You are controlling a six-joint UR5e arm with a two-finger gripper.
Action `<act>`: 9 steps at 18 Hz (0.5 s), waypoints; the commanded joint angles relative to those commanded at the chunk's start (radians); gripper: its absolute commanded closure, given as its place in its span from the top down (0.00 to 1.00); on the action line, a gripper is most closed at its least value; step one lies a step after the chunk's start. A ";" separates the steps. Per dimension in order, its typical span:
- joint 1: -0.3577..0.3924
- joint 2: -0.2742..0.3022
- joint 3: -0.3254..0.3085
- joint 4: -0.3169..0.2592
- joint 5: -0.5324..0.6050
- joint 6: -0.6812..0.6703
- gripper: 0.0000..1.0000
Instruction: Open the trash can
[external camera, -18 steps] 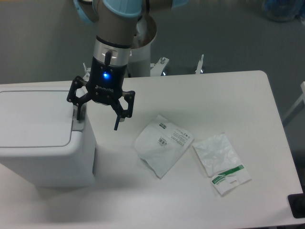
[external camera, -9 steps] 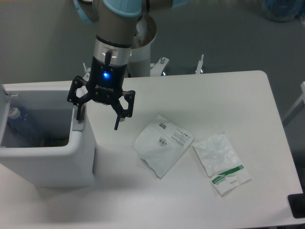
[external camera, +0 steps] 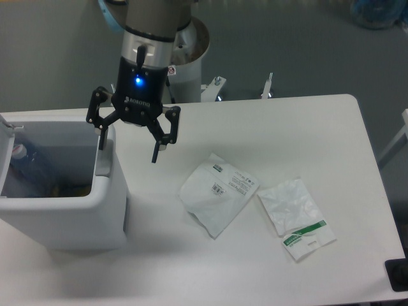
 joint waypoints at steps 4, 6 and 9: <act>0.058 0.002 0.006 -0.002 0.040 0.002 1.00; 0.074 0.000 0.006 -0.002 0.128 0.002 1.00; 0.089 -0.002 -0.003 -0.008 0.280 0.056 1.00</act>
